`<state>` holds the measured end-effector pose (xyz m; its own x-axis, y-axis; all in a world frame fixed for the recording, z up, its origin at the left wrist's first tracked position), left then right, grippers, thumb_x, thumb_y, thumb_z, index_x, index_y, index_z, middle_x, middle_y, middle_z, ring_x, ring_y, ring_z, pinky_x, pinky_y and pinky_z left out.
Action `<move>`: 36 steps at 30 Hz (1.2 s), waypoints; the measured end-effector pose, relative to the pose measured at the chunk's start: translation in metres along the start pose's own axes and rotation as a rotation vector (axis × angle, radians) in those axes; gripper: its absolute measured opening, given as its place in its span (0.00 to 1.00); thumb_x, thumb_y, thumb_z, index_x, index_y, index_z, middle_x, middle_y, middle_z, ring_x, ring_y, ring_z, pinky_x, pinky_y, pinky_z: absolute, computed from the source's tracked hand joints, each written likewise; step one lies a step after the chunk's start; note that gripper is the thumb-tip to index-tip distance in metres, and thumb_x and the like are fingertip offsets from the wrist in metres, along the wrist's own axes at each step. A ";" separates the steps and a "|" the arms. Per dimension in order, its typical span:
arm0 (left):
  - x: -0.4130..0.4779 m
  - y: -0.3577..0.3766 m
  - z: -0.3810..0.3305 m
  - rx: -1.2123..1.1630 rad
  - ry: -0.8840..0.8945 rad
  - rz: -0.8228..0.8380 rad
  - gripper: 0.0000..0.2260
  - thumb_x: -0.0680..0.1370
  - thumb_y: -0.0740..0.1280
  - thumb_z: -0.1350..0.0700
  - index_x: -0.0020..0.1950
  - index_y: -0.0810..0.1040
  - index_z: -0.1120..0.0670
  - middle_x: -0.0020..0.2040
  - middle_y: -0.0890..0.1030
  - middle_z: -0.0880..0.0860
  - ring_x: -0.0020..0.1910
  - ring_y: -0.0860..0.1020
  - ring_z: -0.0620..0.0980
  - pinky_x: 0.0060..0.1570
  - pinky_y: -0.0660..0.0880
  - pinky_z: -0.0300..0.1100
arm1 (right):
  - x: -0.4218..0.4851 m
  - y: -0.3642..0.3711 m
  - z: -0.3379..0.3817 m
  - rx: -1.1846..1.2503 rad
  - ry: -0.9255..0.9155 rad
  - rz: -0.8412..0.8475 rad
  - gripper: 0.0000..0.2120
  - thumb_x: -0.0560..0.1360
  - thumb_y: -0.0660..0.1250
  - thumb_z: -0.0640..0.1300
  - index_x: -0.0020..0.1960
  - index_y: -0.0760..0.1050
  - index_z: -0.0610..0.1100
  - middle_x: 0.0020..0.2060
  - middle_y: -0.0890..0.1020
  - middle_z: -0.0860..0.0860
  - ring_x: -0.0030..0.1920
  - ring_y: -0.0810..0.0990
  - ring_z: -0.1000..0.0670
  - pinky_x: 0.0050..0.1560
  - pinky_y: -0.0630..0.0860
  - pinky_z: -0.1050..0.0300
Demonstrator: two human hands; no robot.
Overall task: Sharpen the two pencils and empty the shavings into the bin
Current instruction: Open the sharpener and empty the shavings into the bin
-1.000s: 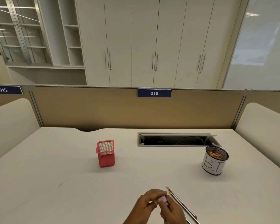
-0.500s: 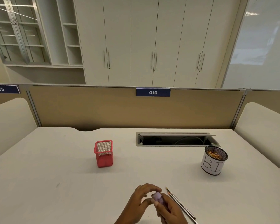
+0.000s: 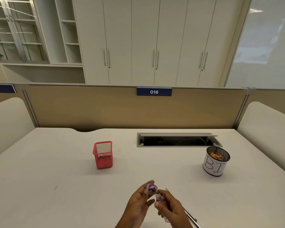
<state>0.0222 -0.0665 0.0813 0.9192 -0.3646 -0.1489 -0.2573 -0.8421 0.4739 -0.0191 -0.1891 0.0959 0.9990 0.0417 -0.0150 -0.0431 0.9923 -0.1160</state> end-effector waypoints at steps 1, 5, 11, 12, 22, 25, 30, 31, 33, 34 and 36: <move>0.000 0.001 0.000 -0.045 -0.011 -0.019 0.45 0.36 0.81 0.41 0.49 0.78 0.59 0.37 0.85 0.52 0.37 0.82 0.46 0.40 0.73 0.42 | 0.000 0.000 0.000 -0.006 0.004 0.000 0.15 0.66 0.66 0.45 0.52 0.75 0.51 0.28 0.79 0.50 0.31 0.75 0.55 0.35 0.72 0.62; -0.001 0.008 -0.001 -0.185 -0.030 -0.078 0.46 0.33 0.82 0.47 0.48 0.78 0.62 0.35 0.85 0.55 0.32 0.83 0.48 0.30 0.79 0.40 | -0.001 0.000 0.003 -0.025 0.009 -0.003 0.14 0.66 0.66 0.46 0.51 0.76 0.54 0.29 0.80 0.49 0.32 0.76 0.54 0.35 0.73 0.60; -0.001 0.018 -0.005 -0.156 -0.066 -0.123 0.29 0.62 0.78 0.56 0.59 0.74 0.67 0.35 0.85 0.54 0.38 0.82 0.52 0.31 0.79 0.39 | -0.002 -0.005 0.006 -0.014 0.010 0.002 0.19 0.63 0.70 0.48 0.51 0.72 0.45 0.33 0.83 0.52 0.32 0.76 0.57 0.39 0.73 0.63; -0.001 0.019 -0.007 -0.145 -0.065 -0.137 0.29 0.65 0.76 0.55 0.60 0.73 0.67 0.35 0.85 0.53 0.38 0.82 0.51 0.31 0.78 0.38 | -0.001 -0.007 0.006 -0.006 0.017 -0.009 0.19 0.62 0.70 0.47 0.50 0.71 0.44 0.32 0.83 0.52 0.32 0.76 0.56 0.38 0.73 0.63; 0.025 0.055 -0.007 -0.309 -0.148 -0.167 0.08 0.79 0.58 0.59 0.51 0.76 0.60 0.41 0.82 0.53 0.41 0.76 0.51 0.38 0.75 0.40 | 0.002 -0.044 0.008 0.287 0.125 -0.134 0.13 0.67 0.67 0.45 0.51 0.75 0.42 0.31 0.81 0.49 0.28 0.77 0.53 0.26 0.71 0.62; 0.039 0.083 -0.007 -0.381 -0.216 -0.130 0.09 0.79 0.60 0.58 0.46 0.77 0.61 0.43 0.78 0.55 0.42 0.75 0.51 0.43 0.72 0.41 | 0.003 -0.075 0.008 0.294 0.154 -0.246 0.07 0.76 0.65 0.43 0.52 0.77 0.43 0.36 0.78 0.47 0.29 0.75 0.53 0.25 0.68 0.63; 0.074 0.125 -0.007 -0.338 -0.236 -0.090 0.08 0.79 0.60 0.59 0.45 0.76 0.61 0.46 0.77 0.57 0.45 0.76 0.52 0.44 0.74 0.41 | 0.016 -0.138 0.017 0.283 0.177 -0.382 0.08 0.78 0.59 0.40 0.55 0.74 0.44 0.42 0.76 0.48 0.38 0.73 0.51 0.34 0.69 0.61; 0.082 0.136 -0.006 -0.318 -0.248 -0.087 0.08 0.79 0.60 0.59 0.45 0.76 0.61 0.49 0.77 0.57 0.46 0.77 0.52 0.45 0.74 0.41 | 0.020 -0.154 0.019 0.259 0.171 -0.409 0.09 0.78 0.59 0.39 0.57 0.73 0.44 0.44 0.76 0.47 0.40 0.73 0.50 0.36 0.69 0.60; 0.099 0.155 -0.006 -0.280 -0.260 -0.088 0.08 0.80 0.59 0.59 0.45 0.75 0.61 0.53 0.76 0.58 0.50 0.76 0.54 0.46 0.73 0.42 | 0.029 -0.184 0.023 0.184 0.157 -0.453 0.11 0.78 0.58 0.38 0.59 0.73 0.44 0.48 0.77 0.44 0.42 0.74 0.50 0.38 0.70 0.60; 0.108 0.165 -0.006 -0.267 -0.259 -0.088 0.09 0.80 0.59 0.60 0.44 0.75 0.61 0.55 0.75 0.58 0.52 0.75 0.55 0.48 0.74 0.42 | 0.033 -0.198 0.026 0.140 0.151 -0.479 0.12 0.78 0.59 0.38 0.60 0.73 0.42 0.49 0.77 0.44 0.42 0.75 0.50 0.38 0.71 0.60; 0.125 0.182 -0.007 -0.244 -0.257 -0.090 0.09 0.80 0.58 0.60 0.44 0.75 0.61 0.57 0.74 0.59 0.56 0.73 0.56 0.58 0.72 0.46 | 0.043 -0.225 0.033 0.042 0.124 -0.536 0.12 0.77 0.62 0.39 0.60 0.72 0.40 0.49 0.77 0.43 0.42 0.76 0.49 0.38 0.73 0.60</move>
<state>0.0928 -0.2626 0.1548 0.8218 -0.4073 -0.3984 -0.0714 -0.7674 0.6372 0.0340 -0.4064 0.1538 0.8723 -0.4820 -0.0823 0.4740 0.8748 -0.0999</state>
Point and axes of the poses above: each hand's wrist, its own x-axis towards the middle knuckle, its own y-axis out of the palm, z = x × y, the point moved 2 cm from there along x, towards the middle knuckle
